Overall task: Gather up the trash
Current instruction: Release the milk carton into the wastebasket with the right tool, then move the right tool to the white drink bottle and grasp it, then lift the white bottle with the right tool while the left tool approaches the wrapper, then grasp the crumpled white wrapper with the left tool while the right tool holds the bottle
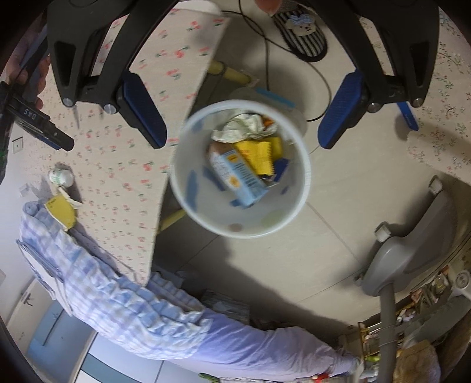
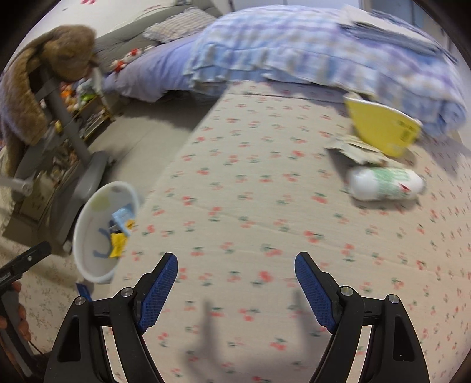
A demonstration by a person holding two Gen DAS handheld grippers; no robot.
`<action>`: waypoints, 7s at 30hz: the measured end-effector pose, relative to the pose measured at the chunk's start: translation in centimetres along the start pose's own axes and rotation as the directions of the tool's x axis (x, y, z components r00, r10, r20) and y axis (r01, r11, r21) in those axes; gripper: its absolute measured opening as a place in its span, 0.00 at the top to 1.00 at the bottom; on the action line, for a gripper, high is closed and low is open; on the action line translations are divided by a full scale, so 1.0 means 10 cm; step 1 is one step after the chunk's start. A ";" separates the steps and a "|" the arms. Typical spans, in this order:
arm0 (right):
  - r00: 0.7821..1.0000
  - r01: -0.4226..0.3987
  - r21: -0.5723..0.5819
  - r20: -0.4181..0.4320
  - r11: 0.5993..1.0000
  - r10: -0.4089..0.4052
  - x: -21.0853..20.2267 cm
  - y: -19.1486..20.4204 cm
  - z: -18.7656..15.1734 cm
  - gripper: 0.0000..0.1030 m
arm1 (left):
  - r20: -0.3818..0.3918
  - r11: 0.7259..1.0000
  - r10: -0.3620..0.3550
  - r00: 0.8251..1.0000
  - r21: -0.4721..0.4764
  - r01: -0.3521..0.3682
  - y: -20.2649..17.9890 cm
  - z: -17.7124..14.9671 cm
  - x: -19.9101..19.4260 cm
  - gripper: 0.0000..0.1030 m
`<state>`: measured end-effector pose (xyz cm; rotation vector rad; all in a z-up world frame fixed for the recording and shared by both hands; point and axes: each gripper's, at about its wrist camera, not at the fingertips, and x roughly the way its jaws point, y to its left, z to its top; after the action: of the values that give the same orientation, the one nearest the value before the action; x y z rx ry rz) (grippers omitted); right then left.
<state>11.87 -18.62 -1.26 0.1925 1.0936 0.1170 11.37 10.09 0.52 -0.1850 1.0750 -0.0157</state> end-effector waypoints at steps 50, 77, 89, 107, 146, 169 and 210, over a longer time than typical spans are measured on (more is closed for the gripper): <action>0.999 0.036 0.459 -0.047 0.888 -0.016 0.00 -2.17 0.27 0.66 | -0.071 0.970 -0.161 0.984 0.173 0.171 -2.38 0.31 0.89 0.01; 0.991 0.135 0.404 -0.065 0.905 -0.118 -0.51 -2.90 -0.18 0.68 | 0.092 0.919 -0.375 0.922 0.164 0.357 -3.20 0.08 1.48 0.94; 0.991 0.132 0.430 -0.070 0.893 -0.113 -0.58 -2.81 -0.25 0.68 | 0.055 0.906 -0.357 0.932 0.264 0.332 -3.25 0.02 1.26 0.68; 0.991 0.134 0.413 -0.040 0.901 -0.129 -0.74 -2.94 -0.28 0.69 | 0.128 0.951 -0.186 0.974 0.274 0.145 -3.58 0.14 1.52 0.57; 0.998 0.054 0.594 -0.012 0.803 -0.059 -0.90 -2.66 -0.62 0.37 | 0.058 0.913 -0.246 0.967 0.350 0.211 -2.42 -0.20 0.42 0.31; 0.988 0.148 0.454 -0.107 0.879 -0.111 -0.53 -2.94 -0.32 0.61 | 0.023 0.889 -0.293 0.956 0.374 0.264 -3.52 0.07 1.43 0.70; 0.995 -0.058 0.313 0.096 0.948 0.030 -1.20 -1.43 -0.27 0.61 | 0.117 0.921 -0.297 0.948 0.298 0.252 -1.66 -0.06 -0.08 1.00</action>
<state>3.99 -34.57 4.89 0.5054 1.0138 -0.0280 11.72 -6.23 3.60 -0.0784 0.8673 -0.4005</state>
